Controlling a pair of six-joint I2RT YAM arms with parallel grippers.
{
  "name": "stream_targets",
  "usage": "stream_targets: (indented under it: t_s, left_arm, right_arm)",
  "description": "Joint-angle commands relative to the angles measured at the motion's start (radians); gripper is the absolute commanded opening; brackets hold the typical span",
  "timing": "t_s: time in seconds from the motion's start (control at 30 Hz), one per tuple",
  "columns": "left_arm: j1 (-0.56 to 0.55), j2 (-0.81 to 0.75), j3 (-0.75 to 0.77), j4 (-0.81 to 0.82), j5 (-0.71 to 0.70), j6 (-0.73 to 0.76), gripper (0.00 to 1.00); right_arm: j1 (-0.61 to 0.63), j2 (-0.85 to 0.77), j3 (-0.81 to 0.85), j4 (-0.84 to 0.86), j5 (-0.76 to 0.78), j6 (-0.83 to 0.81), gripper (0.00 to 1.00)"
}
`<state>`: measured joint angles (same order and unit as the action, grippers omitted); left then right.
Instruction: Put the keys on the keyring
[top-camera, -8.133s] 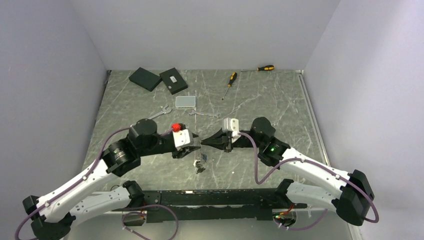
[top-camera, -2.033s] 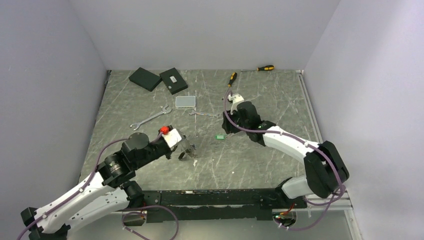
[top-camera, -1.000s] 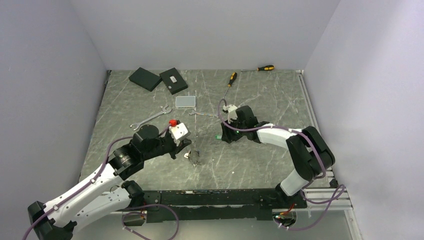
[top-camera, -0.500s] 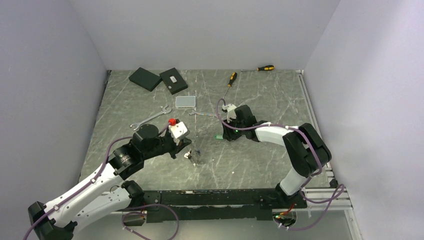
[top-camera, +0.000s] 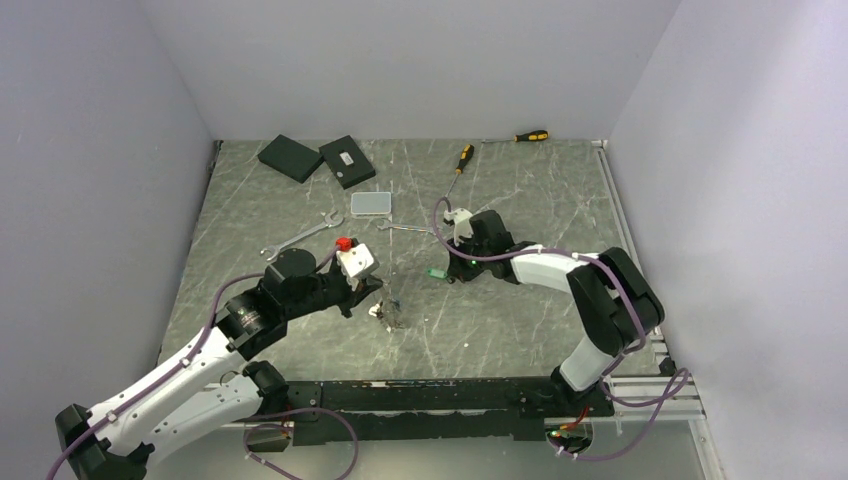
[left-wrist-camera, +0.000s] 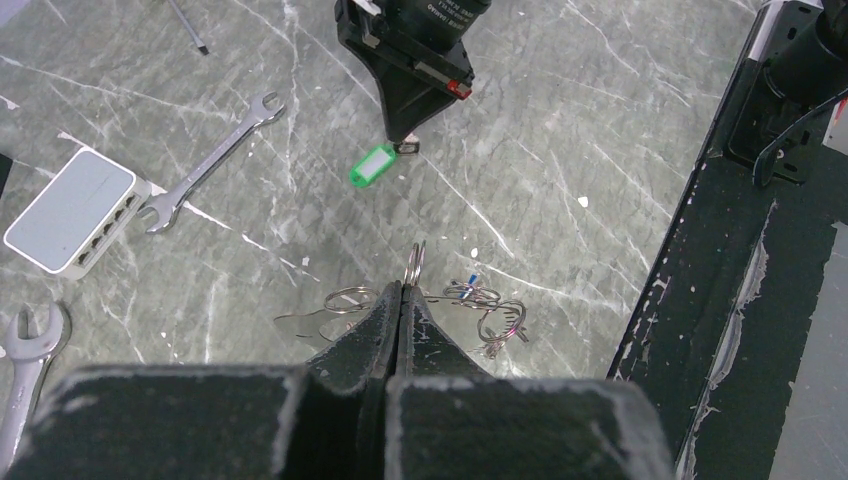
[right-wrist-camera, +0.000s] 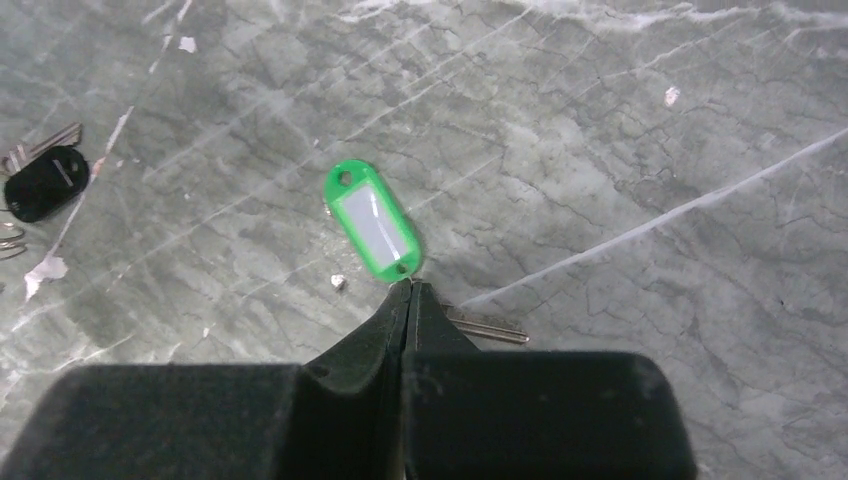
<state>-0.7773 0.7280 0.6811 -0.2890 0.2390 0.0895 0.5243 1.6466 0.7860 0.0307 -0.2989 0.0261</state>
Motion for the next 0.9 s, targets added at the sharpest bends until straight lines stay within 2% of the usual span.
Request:
stream_targets:
  t_s: [0.0, 0.4, 0.6, 0.87]
  left_arm:
    - [0.01, -0.013, 0.038, 0.073, 0.024, -0.001, 0.0]
    - [0.055, -0.01, 0.046, 0.075, 0.083, -0.012, 0.0]
    - [0.089, 0.021, 0.066, 0.069, 0.154, -0.021, 0.0]
    - [0.151, 0.085, 0.102, 0.077, 0.231, -0.062, 0.0]
  right_arm:
    - [-0.001, -0.092, -0.018, 0.047, -0.055, 0.003, 0.0]
    - [0.005, -0.34, -0.105, 0.176, -0.142, 0.027, 0.0]
    - [0.069, -0.443, -0.078, 0.143, -0.163, -0.014, 0.0]
    - [0.187, -0.491, 0.009, 0.039, -0.105, -0.077, 0.0]
